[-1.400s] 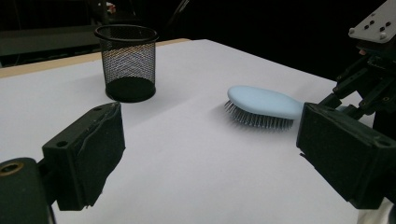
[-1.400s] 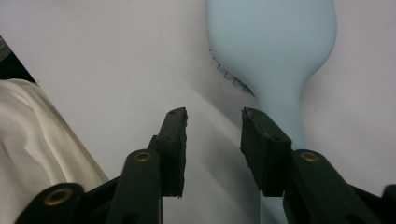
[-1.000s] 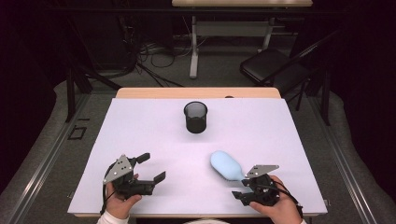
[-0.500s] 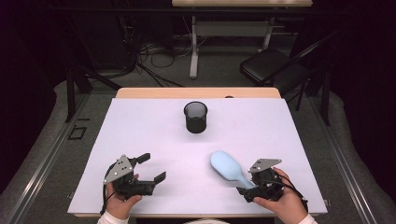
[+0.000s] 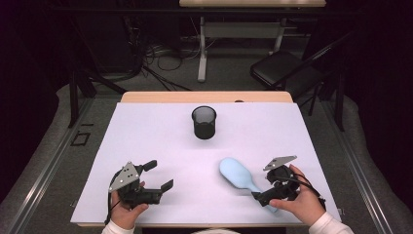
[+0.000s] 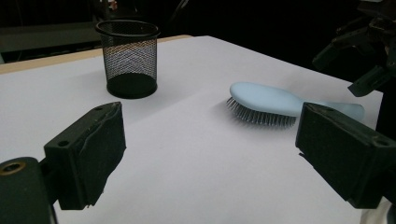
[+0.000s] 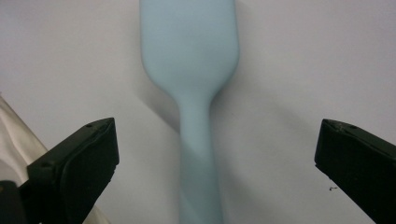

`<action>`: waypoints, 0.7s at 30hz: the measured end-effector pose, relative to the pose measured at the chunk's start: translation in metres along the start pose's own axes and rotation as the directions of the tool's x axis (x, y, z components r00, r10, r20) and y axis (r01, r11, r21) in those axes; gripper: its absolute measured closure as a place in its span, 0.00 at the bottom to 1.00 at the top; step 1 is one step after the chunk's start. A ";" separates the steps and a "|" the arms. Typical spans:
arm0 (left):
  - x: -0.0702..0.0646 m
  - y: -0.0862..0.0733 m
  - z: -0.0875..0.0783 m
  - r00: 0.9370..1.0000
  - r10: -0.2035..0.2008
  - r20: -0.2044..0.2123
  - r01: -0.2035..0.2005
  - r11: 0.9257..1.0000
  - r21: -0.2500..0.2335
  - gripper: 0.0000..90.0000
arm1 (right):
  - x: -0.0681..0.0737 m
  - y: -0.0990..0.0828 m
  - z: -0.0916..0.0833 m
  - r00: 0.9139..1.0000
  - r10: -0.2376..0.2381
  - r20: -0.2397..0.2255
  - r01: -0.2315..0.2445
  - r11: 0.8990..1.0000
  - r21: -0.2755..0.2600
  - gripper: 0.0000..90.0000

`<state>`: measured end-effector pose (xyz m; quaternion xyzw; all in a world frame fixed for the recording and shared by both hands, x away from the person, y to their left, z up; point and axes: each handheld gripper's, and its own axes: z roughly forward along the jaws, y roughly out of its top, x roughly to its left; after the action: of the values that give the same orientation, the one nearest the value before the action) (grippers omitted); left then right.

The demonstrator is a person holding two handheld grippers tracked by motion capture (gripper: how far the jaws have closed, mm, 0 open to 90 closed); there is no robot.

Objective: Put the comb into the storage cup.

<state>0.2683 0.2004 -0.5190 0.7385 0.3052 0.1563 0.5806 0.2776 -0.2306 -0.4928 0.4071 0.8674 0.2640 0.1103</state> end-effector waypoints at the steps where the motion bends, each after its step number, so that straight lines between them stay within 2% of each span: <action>1: 0.000 0.000 0.000 1.000 -0.001 0.006 0.001 1.000 0.001 0.10 | -0.001 0.001 0.000 1.000 -0.005 0.009 0.005 1.000 0.012 0.00; 3: 0.000 0.000 0.001 1.000 -0.006 0.008 0.006 1.000 0.005 0.10 | -0.004 0.003 0.002 1.000 -0.008 0.027 0.008 1.000 0.025 0.00; 9: 0.001 0.000 0.000 1.000 -0.005 0.005 0.005 1.000 0.003 0.10 | -0.006 0.006 0.005 0.999 -0.016 0.031 0.014 0.999 0.052 0.00; 17: 0.000 0.000 0.000 1.000 -0.002 0.008 0.002 1.000 0.005 0.10 | 0.000 0.006 0.012 0.998 -0.056 0.023 0.054 0.993 0.105 0.00; 21: 0.001 0.000 0.000 1.000 -0.006 0.008 0.006 1.000 0.002 0.10 | 0.003 0.006 0.014 0.995 -0.090 0.037 0.084 0.986 0.144 0.02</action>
<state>0.2687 0.2007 -0.5192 0.7388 0.3053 0.1515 0.5813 0.2853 -0.2206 -0.5013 0.3812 0.8985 0.1873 0.1112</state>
